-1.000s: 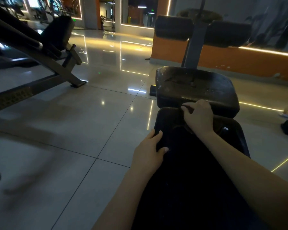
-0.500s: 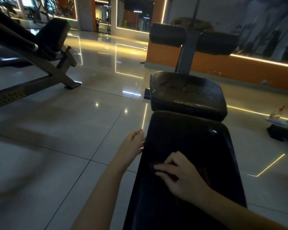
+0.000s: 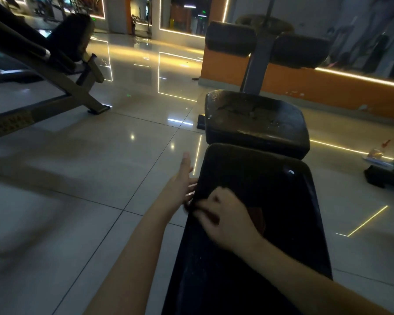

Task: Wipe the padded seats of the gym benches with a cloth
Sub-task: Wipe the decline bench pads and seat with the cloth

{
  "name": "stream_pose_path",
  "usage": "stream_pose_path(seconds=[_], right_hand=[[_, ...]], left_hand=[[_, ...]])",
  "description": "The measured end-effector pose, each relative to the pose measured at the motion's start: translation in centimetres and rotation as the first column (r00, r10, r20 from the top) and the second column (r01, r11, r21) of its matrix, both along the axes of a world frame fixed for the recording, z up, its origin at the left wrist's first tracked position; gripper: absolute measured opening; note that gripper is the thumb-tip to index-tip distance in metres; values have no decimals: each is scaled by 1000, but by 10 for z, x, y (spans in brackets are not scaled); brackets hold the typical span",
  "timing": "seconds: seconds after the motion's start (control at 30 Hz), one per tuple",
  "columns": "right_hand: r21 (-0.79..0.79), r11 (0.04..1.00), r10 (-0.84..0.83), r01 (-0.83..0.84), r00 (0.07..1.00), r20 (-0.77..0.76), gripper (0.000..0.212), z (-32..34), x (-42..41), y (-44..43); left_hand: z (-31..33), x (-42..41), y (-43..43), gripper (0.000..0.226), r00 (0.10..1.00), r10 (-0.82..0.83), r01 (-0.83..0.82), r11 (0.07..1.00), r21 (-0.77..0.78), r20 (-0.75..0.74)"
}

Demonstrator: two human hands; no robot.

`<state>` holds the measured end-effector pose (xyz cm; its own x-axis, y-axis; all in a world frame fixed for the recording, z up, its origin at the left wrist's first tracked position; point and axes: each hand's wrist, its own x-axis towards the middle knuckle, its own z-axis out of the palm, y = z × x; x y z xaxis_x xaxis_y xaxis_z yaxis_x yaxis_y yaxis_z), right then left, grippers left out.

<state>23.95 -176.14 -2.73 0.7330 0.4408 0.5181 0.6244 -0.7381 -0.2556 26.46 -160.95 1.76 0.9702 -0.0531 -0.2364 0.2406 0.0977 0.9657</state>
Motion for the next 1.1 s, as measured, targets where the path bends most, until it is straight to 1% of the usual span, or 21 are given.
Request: stream_pose_path(seconds=[0.07, 0.13, 0.2, 0.23, 0.3, 0.37, 0.4, 0.47, 0.53, 0.63, 0.7, 0.83, 0.9, 0.97, 1.0, 1.03, 1.1], right_hand=[[6, 990, 142, -142, 989, -34, 34, -13, -41, -4], [-35, 972, 232, -233, 972, -31, 35, -18, -56, -10], [-50, 973, 227, -227, 974, -5, 35, -16, -44, -12], [-23, 985, 172, -172, 985, 15, 35, -13, -31, -10], [50, 998, -28, 26, 999, 37, 31, -5, 0, -4], [80, 976, -205, 201, 978, 46, 28, 4, 26, 1], [89, 963, -257, 253, 965, 43, 28, 8, 33, 3], [83, 953, -296, 292, 954, 41, 28, 12, 35, 8], [69, 966, -251, 249, 968, 28, 28, 10, 20, 13], [68, 995, -71, 72, 997, -17, 26, -4, -19, 15], [55, 998, 29, -27, 999, -30, 27, -16, -47, 15], [51, 981, 192, -188, 978, -83, 30, -33, -96, 11], [18, 965, 261, -261, 960, -97, 29, -37, -110, 10], [-40, 948, 312, -316, 946, -88, 27, -34, -107, 6], [-60, 953, 293, -297, 954, -68, 25, -30, -97, 4], [-54, 973, 224, -225, 974, -25, 24, -23, -80, 2], [20, 999, -44, 43, 996, 82, 22, -5, -38, -4]], left_hand=[[1, 1, -1, 81, 1000, -1, 1, 1000, 10, -5], [0, -2, -2, 80, 1000, -14, 13, 1000, 14, 7], [-4, -6, -1, 75, 998, -51, 50, 998, 29, 37], [-7, -6, 0, 73, 995, -79, 77, 996, 48, 52], [-15, -6, 5, 73, 992, -112, 109, 992, 60, 60], [-22, -6, 7, 70, 992, -112, 108, 993, 55, 59], [-23, -6, 7, 67, 992, -111, 107, 993, 55, 61], [-21, -4, 8, 63, 992, -113, 107, 991, 85, 64], [-18, -2, 10, 64, 993, -103, 95, 985, 146, 50], [-13, -6, 8, 66, 989, -141, 126, 959, 252, 42], [-11, -11, 6, 66, 986, -161, 138, 942, 306, 49], [-11, -19, 3, 68, 986, -163, 136, 916, 378, 40], [-11, -23, 1, 68, 983, -178, 149, 907, 394, 38], [-10, -27, 0, 67, 982, -182, 146, 904, 402, 53], [-10, -27, -1, 67, 982, -177, 138, 903, 406, 60], [-9, -28, -2, 66, 982, -176, 135, 902, 410, 65], [-10, -32, -1, 56, 981, -178, 133, 903, 409, 74]])
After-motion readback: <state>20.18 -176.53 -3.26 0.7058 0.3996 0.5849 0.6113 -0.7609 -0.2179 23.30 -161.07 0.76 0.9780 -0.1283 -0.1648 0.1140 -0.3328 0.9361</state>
